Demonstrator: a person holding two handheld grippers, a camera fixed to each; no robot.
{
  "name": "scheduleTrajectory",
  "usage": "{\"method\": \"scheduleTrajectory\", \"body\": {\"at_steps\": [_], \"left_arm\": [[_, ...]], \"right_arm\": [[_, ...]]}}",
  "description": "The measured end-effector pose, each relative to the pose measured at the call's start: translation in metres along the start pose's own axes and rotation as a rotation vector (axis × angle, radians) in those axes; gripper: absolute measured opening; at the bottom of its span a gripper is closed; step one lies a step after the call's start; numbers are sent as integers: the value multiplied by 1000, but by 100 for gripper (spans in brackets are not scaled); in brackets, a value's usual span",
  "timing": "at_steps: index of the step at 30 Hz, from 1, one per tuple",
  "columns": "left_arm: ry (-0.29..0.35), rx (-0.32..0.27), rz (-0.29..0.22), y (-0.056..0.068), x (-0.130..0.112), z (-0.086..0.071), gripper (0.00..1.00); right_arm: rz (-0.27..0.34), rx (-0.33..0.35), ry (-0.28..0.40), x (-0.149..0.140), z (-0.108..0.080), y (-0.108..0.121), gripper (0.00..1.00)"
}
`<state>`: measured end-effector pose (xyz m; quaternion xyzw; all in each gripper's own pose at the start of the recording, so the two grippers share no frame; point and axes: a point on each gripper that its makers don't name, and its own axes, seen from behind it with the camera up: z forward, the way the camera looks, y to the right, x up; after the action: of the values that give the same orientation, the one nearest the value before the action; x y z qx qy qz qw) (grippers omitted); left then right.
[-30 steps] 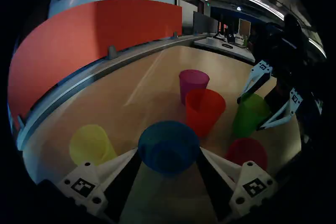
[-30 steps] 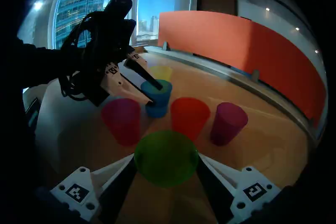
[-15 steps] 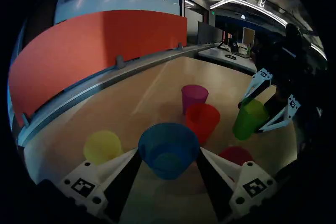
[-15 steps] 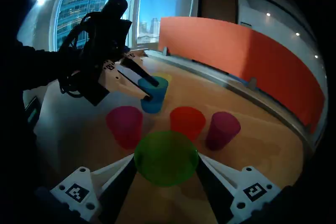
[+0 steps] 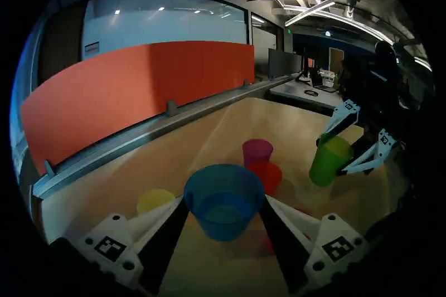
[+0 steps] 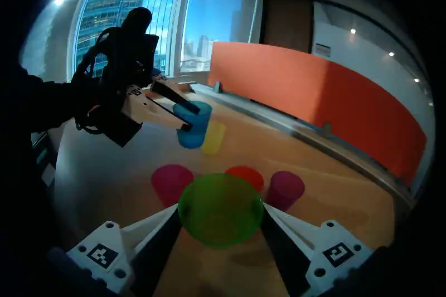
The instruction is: Pour water
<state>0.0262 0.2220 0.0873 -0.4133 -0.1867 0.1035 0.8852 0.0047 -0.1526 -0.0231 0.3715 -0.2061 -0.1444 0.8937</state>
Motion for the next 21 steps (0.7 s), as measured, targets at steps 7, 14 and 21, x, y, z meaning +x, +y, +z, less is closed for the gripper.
{"method": "scheduleTrajectory", "body": {"at_steps": [7, 14, 21], "left_arm": [[43, 26, -6, -1, 17, -23, 86], [77, 46, -6, -1, 27, -43, 86], [101, 64, -9, -1, 33, -61, 86]], "right_arm": [[-9, -5, 49, 21, -11, -2, 92], [3, -6, 101, 41, -18, -5, 92], [5, -11, 152, 58, -21, -9, 93]]}}
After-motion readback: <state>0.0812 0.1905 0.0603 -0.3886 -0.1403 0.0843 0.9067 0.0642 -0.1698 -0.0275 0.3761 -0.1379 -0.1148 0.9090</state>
